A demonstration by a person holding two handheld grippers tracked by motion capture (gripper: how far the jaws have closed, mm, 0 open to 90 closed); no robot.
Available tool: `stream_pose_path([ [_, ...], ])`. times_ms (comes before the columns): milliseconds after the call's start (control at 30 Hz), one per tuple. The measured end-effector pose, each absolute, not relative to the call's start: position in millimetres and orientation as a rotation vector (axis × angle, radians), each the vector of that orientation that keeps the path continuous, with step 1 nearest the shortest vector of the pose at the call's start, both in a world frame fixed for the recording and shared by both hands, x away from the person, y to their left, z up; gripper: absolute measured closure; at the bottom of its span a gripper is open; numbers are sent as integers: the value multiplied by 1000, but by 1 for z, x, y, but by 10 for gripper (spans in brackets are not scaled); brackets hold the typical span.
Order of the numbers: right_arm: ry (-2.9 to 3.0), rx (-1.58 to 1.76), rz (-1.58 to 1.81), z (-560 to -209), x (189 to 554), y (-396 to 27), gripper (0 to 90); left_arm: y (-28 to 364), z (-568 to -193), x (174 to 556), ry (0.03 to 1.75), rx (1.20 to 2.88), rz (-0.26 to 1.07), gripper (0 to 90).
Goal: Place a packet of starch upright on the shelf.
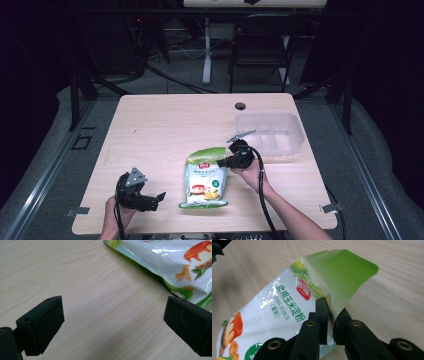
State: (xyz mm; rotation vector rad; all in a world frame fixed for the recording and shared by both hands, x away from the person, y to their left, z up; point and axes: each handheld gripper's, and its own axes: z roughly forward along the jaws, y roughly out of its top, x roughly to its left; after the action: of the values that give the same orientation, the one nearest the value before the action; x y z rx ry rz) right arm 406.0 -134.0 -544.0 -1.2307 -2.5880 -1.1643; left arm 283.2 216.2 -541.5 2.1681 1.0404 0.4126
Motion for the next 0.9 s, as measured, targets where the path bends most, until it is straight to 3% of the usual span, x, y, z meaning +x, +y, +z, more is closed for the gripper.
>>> stream_pose_path([
  [900,-2537,-1210,-1248,-524,392,-142,900,219,-540,282,1051,2147,420,38],
])
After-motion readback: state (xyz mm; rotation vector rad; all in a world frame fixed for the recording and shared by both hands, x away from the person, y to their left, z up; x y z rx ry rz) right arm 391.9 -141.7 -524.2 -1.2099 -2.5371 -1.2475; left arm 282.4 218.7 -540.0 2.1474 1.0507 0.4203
